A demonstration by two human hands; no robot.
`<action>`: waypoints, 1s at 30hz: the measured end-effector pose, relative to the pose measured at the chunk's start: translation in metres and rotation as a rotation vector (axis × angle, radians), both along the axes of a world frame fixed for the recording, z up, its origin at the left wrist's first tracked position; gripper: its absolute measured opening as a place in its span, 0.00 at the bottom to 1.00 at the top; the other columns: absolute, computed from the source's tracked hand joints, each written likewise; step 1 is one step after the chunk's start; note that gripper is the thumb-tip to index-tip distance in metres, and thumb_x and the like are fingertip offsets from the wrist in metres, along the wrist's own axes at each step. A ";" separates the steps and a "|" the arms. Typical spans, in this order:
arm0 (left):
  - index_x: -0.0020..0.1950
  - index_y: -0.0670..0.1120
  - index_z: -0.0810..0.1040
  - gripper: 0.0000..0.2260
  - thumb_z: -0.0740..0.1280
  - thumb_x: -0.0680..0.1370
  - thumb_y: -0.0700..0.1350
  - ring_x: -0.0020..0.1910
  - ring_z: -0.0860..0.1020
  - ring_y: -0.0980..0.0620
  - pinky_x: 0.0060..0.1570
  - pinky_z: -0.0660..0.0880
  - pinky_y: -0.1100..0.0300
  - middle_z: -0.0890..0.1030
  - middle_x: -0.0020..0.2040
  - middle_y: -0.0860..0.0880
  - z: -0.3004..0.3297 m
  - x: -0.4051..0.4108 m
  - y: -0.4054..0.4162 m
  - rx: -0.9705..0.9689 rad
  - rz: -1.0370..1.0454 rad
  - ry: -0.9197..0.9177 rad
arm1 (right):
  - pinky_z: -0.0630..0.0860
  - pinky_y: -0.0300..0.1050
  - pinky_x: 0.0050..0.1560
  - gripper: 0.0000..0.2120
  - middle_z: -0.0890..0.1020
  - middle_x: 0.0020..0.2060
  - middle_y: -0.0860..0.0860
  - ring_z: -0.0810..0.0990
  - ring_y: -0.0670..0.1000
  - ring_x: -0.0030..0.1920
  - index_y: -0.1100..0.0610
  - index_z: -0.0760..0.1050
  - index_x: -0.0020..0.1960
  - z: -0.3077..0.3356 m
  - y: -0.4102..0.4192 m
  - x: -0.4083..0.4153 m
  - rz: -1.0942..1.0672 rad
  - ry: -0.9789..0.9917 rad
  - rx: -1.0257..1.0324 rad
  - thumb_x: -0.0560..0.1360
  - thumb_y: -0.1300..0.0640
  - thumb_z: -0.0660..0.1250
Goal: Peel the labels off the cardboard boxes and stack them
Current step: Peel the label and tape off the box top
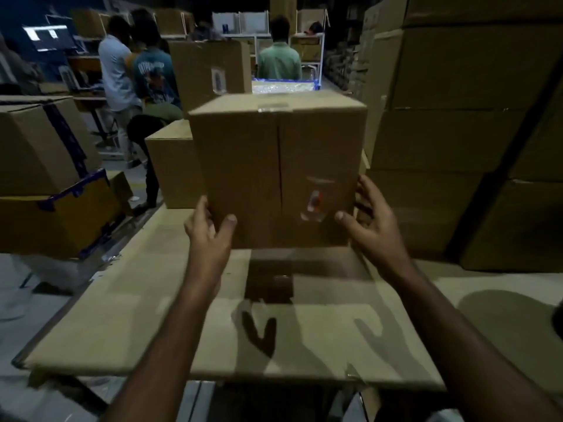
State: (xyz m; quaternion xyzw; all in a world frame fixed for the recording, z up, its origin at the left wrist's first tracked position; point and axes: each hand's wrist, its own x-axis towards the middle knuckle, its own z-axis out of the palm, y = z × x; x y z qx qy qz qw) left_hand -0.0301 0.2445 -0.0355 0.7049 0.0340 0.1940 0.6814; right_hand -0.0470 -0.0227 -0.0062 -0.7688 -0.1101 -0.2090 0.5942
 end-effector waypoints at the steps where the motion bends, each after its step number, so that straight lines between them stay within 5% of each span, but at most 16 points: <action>1: 0.80 0.54 0.59 0.28 0.66 0.82 0.47 0.73 0.65 0.50 0.73 0.66 0.47 0.59 0.76 0.50 -0.011 -0.011 -0.006 0.003 -0.011 0.016 | 0.76 0.29 0.50 0.34 0.71 0.65 0.38 0.72 0.40 0.65 0.41 0.60 0.74 -0.014 -0.005 -0.007 -0.002 0.016 0.015 0.76 0.63 0.70; 6: 0.79 0.51 0.61 0.26 0.65 0.82 0.42 0.69 0.66 0.52 0.68 0.66 0.58 0.60 0.74 0.47 -0.062 -0.041 -0.029 0.050 -0.009 0.095 | 0.77 0.46 0.61 0.33 0.72 0.67 0.42 0.73 0.46 0.67 0.44 0.63 0.74 -0.071 -0.024 -0.030 -0.066 0.112 0.021 0.75 0.64 0.71; 14: 0.77 0.49 0.63 0.24 0.64 0.82 0.39 0.67 0.68 0.54 0.65 0.68 0.59 0.62 0.72 0.47 -0.096 -0.050 -0.033 0.101 0.000 0.132 | 0.78 0.41 0.57 0.31 0.72 0.66 0.42 0.73 0.38 0.65 0.42 0.64 0.71 -0.116 -0.028 -0.038 -0.112 0.144 0.058 0.75 0.62 0.71; 19: 0.72 0.50 0.65 0.21 0.64 0.82 0.37 0.66 0.71 0.53 0.53 0.71 0.72 0.66 0.72 0.46 -0.117 -0.051 -0.032 0.113 0.014 0.140 | 0.79 0.36 0.54 0.30 0.73 0.64 0.41 0.73 0.42 0.66 0.44 0.63 0.71 -0.134 -0.030 -0.039 -0.141 0.154 0.079 0.76 0.65 0.69; 23: 0.71 0.51 0.68 0.19 0.65 0.82 0.40 0.66 0.73 0.51 0.67 0.73 0.52 0.70 0.70 0.45 -0.119 -0.043 -0.026 0.095 0.037 0.140 | 0.78 0.40 0.57 0.30 0.72 0.64 0.38 0.73 0.39 0.65 0.43 0.62 0.71 -0.136 -0.034 -0.039 -0.144 0.168 0.043 0.76 0.63 0.69; 30: 0.72 0.51 0.68 0.17 0.63 0.83 0.46 0.68 0.71 0.52 0.65 0.71 0.58 0.70 0.71 0.46 -0.086 -0.023 -0.020 0.049 0.068 0.030 | 0.74 0.36 0.60 0.23 0.72 0.62 0.42 0.74 0.35 0.62 0.51 0.60 0.68 -0.120 -0.027 -0.027 -0.142 0.141 0.107 0.79 0.64 0.65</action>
